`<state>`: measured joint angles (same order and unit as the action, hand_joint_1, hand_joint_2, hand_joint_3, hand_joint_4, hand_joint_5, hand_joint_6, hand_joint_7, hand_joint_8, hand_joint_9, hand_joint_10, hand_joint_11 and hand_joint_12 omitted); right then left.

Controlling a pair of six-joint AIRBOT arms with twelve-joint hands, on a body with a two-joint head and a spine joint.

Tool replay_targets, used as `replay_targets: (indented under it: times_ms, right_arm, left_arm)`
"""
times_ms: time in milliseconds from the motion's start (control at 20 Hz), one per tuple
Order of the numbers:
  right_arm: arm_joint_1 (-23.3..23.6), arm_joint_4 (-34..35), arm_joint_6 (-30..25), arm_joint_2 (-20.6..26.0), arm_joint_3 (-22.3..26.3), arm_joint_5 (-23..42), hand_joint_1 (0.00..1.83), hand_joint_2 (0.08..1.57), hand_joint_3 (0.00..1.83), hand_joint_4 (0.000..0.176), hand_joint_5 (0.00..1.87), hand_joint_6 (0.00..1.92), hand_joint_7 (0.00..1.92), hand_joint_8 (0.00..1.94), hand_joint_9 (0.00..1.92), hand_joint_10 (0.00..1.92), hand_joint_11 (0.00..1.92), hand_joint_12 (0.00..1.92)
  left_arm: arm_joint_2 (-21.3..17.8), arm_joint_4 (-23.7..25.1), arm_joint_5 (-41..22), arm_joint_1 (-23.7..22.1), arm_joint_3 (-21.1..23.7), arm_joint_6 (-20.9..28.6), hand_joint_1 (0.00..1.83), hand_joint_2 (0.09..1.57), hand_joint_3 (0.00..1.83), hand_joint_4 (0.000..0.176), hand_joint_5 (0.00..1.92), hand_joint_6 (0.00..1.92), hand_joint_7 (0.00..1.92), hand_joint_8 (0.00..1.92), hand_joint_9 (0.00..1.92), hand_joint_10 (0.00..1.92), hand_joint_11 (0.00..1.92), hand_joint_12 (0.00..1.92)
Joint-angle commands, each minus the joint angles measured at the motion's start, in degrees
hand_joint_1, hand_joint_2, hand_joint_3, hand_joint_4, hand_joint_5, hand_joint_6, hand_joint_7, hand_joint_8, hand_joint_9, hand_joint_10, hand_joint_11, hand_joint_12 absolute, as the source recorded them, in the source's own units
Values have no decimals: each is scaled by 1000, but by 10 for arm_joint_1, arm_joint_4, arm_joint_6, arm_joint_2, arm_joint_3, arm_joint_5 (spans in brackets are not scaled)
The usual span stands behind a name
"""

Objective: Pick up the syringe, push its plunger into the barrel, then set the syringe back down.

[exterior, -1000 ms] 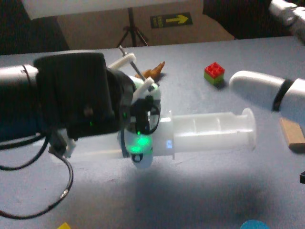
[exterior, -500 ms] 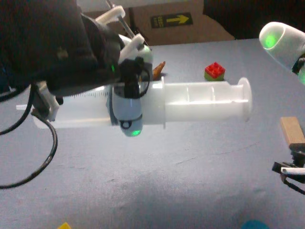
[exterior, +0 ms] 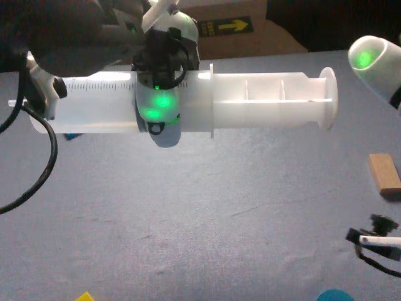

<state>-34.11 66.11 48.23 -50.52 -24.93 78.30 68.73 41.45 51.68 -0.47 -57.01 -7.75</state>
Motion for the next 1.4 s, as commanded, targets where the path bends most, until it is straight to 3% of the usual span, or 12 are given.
replay_targets:
  times_ms: [0,400,650,700,750,800,1350]
  right_arm:
    - [9,-49,-11,-2,-6,43,319,844,0,0,87,0,80,0,84,1,0,453]
    - [22,-49,-29,-53,-32,23,353,842,0,0,121,5,116,4,108,4,0,499]
    - [32,-49,-29,-71,-33,17,342,838,0,0,118,0,111,0,109,2,0,466]
    - [33,-47,-29,-73,-33,17,351,836,0,0,117,1,116,2,111,3,0,466]
    - [36,-40,-29,-75,-33,14,351,836,0,0,117,1,116,2,111,3,0,466]
    - [39,-32,-31,-77,-33,10,340,836,0,0,107,2,106,1,105,1,0,451]
    - [48,-25,-23,-119,-54,-16,367,842,2,0,109,3,116,3,111,3,0,438]
  left_arm:
    - [-3,29,-22,-14,0,-10,1487,1147,1,0,825,1112,925,1052,885,1207,617,1656]
    - [-10,14,-6,-44,6,-36,1484,1153,0,0,858,1098,879,1079,859,1236,613,1683]
    - [-11,13,-4,-54,8,-38,1480,1183,0,0,819,1133,776,1232,790,1333,604,1737]
    - [-11,12,-4,-56,7,-41,1378,1193,0,0,803,1177,779,1258,771,1431,552,1526]
    - [-11,12,-4,-58,7,-42,1378,1193,0,0,803,1177,779,1258,771,1431,552,1526]
    - [-11,11,-4,-59,6,-42,1474,1193,2,0,819,1136,745,1278,773,1373,566,1747]
    - [-11,9,-4,-58,7,-48,1486,1162,0,0,847,1083,802,1195,854,1261,639,1666]
